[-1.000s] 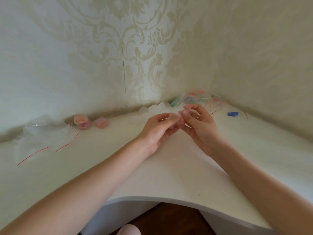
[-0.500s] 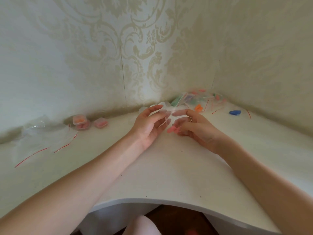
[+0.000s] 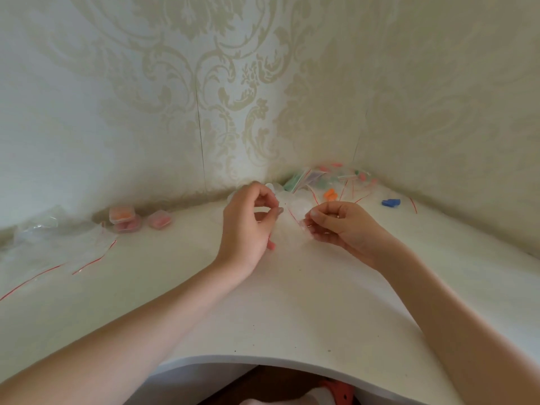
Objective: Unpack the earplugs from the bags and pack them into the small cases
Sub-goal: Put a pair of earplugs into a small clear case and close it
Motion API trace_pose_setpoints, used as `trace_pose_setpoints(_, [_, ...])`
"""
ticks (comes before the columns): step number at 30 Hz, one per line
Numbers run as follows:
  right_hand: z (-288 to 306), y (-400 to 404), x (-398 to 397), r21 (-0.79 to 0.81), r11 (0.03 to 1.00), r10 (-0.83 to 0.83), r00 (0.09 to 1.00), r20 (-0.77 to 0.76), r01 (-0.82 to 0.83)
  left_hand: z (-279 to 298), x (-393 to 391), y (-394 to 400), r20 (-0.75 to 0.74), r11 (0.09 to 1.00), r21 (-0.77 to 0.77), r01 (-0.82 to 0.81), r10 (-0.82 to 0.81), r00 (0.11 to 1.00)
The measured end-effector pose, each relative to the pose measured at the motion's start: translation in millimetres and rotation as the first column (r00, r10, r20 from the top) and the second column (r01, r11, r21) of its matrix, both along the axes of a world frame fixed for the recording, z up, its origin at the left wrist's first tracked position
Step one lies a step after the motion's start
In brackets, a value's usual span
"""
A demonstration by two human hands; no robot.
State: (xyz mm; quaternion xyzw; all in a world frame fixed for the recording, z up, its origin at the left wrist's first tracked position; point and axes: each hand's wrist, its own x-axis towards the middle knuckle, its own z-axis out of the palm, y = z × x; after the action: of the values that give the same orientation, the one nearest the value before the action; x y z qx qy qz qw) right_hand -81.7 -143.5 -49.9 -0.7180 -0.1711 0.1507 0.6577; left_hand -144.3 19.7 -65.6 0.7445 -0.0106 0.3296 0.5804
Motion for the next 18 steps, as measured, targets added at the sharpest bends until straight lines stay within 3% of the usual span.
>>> trace_pose_setpoints(2, [-3, 1, 0, -0.001, 0.999, 0.034, 0.999, -0.025, -0.034, -1, -2, -4, 0.050, 0.994, 0.106, 0.021, -0.027, 0.998])
trace_pose_setpoints(8, [-3, 3, -2, -0.037, 0.993, 0.116, 0.993, -0.008, -0.116, -5, 1, -4, 0.062, 0.986, 0.166, 0.019, -0.030, 0.998])
trace_pose_setpoints(11, [-1, 3, -3, -0.029, 1.000, 0.009, 1.000, 0.007, -0.008, -5, 2, -3, 0.180, 0.949, 0.296, -0.104, 0.052, 0.982])
trace_pose_setpoints(14, [2, 2, -3, 0.107, 0.982, -0.156, 0.987, 0.021, 0.153, -6, 2, -2, 0.325, 0.894, 0.412, -0.177, 0.038, 0.945])
trace_pose_setpoints(16, [4, 2, -5, 0.107, 0.969, -0.237, 0.961, 0.146, 0.223, -5, -3, -9, 0.195, 0.950, 0.311, 0.007, -0.071, 0.978])
trace_pose_setpoints(18, [4, 6, -11, 0.030, 0.958, -0.276, 0.889, 0.365, 0.285, -4, -6, -15, -0.003, 0.972, 0.156, 0.177, -0.179, 0.984])
